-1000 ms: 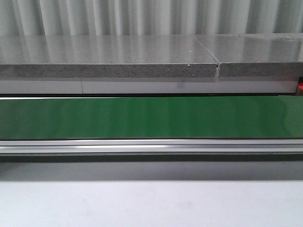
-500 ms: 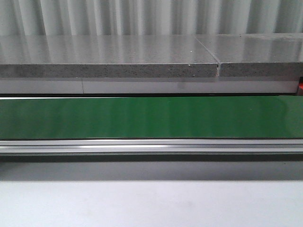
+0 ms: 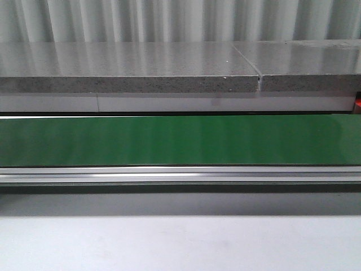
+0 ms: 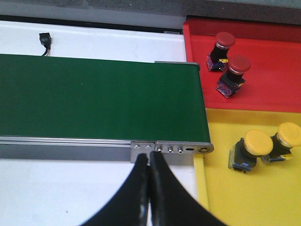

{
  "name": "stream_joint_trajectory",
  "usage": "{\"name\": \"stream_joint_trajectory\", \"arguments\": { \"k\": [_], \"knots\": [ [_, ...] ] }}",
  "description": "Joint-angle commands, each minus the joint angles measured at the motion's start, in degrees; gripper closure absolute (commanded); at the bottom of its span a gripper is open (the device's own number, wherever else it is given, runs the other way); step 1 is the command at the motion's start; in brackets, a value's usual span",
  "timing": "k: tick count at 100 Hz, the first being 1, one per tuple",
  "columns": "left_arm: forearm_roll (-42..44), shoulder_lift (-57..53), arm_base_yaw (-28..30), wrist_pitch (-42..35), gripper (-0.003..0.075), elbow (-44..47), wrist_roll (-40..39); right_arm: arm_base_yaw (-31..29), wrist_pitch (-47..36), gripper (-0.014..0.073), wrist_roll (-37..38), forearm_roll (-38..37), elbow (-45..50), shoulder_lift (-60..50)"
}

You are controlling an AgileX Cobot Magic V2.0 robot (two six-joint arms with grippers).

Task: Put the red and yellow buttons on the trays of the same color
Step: 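Grasp the red push-button with the left gripper and lift it, then lower the red push-button onto the belt start and open the left gripper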

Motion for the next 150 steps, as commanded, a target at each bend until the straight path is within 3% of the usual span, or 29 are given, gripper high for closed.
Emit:
{"name": "stream_joint_trajectory", "arguments": {
  "k": [1,28,35,42,61,69,86,111,150],
  "knots": [
    [-0.64,-0.78,-0.39,-2.09,0.0740,-1.83,0.30,-0.10,-3.62,0.0664,-0.55,-0.02,-1.42,0.15],
    [-0.85,0.14,-0.39,-1.19,0.0735,-1.83,0.30,-0.10,-3.62,0.0664,-0.55,-0.02,-1.42,0.15],
    [-0.85,0.14,-0.39,-0.92,0.0692,-1.95,0.30,-0.10,-3.62,0.0664,-0.55,-0.02,-1.42,0.15],
    [-0.85,0.14,-0.39,-0.83,0.0596,-1.95,0.30,-0.10,-3.62,0.0664,-0.55,-0.02,-1.42,0.15],
    [-2.33,0.14,-0.39,-0.52,0.0220,-1.95,0.69,-0.10,-3.62,0.0664,-0.55,-0.02,-1.42,0.15],
    [-4.69,-0.25,-0.39,-0.52,0.0140,-1.95,3.38,-0.10,-3.62,0.0664,-0.55,-0.02,-1.42,0.15],
    [-9.56,-1.60,-0.39,-0.07,0.0132,-2.78,6.75,-0.10,-3.62,0.0664,-0.55,-0.02,-1.42,0.15],
    [-9.94,-5.30,0.68,-1.26,0.0132,-4.12,5.57,-0.10,-3.62,0.0664,-0.55,-0.02,-1.42,0.15],
    [-9.45,-5.77,14.03,-5.69,0.0132,0.29,2.77,-0.10,-3.62,0.0664,-0.55,-0.02,-1.42,0.15]
  ]
}}
